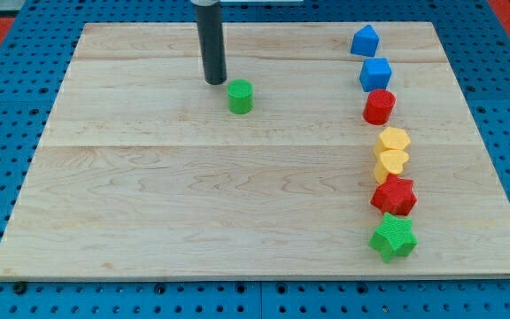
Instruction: Slide the green circle in the between yellow hexagon and red circle
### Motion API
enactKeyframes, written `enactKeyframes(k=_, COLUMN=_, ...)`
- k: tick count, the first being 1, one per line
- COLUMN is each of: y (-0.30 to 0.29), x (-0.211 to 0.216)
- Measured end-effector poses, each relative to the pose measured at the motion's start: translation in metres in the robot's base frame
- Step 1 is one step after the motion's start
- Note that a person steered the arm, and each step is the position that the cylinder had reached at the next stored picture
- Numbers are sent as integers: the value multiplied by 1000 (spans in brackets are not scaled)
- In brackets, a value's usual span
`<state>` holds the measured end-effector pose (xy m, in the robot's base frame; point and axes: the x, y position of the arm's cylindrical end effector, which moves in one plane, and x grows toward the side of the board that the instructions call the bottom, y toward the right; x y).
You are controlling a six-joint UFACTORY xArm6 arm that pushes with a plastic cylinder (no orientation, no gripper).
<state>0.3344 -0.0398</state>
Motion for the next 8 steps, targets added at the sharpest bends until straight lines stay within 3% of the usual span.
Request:
enactKeyframes(k=1, y=80, x=25)
enactKeyframes(k=2, y=79, x=25)
enactKeyframes(k=4, y=4, x=26)
enactKeyframes(k=6, y=149, x=59)
enactKeyframes(k=7, y=135, x=64)
enactKeyframes(k=8, y=103, x=96)
